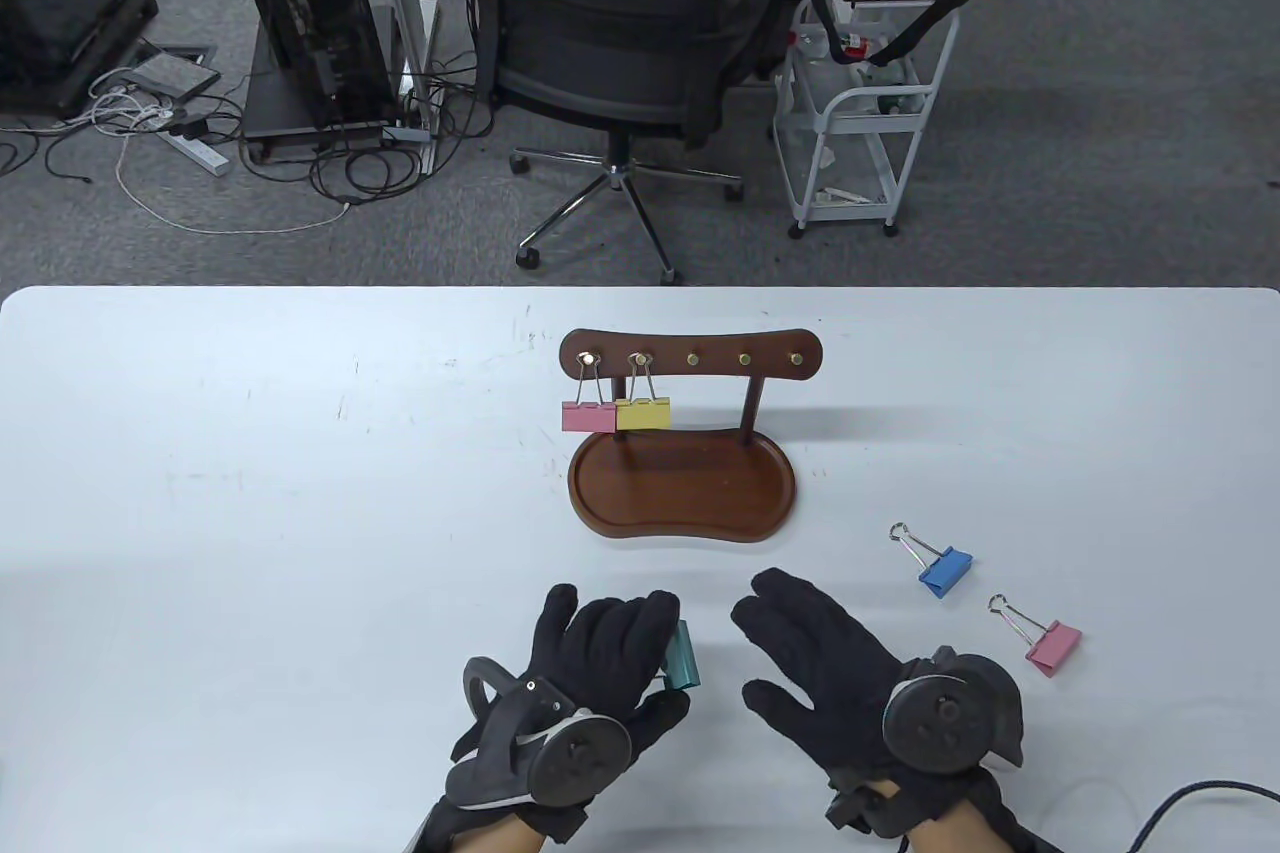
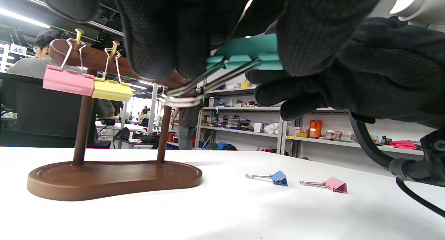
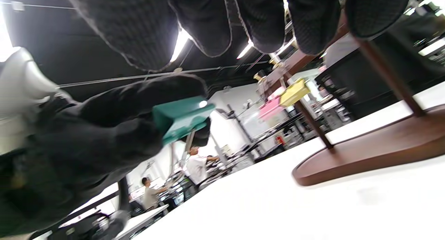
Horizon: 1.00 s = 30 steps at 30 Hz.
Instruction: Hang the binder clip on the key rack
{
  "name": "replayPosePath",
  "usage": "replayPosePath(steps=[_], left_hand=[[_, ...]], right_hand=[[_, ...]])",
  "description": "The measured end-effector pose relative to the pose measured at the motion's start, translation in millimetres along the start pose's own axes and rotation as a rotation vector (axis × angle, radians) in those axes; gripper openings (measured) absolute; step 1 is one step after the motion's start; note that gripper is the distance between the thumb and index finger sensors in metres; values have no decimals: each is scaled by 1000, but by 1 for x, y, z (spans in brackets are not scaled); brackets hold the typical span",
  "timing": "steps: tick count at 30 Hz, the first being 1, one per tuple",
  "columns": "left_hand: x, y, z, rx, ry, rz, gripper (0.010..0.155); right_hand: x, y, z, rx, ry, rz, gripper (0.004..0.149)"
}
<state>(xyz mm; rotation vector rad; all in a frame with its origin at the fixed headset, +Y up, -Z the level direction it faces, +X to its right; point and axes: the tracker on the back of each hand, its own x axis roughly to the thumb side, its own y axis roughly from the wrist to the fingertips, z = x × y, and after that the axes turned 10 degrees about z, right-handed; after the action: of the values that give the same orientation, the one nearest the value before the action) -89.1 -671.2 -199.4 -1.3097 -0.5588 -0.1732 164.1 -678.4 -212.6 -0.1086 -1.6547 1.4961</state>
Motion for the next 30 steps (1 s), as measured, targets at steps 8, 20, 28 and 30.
replayPosePath(steps=[8,20,28,30], left_hand=[[3,0,-1,1,-24,-30,89],[13,-2,-1,-8,-22,-80,90],[15,-3,0,8,-18,-104,91],[16,-3,1,12,-19,-109,91]], right_hand=[[8,5,14,100,-2,-104,68],[13,3,20,90,-36,-138,67],[15,4,21,34,-94,-149,64],[14,4,22,32,-95,-151,65]])
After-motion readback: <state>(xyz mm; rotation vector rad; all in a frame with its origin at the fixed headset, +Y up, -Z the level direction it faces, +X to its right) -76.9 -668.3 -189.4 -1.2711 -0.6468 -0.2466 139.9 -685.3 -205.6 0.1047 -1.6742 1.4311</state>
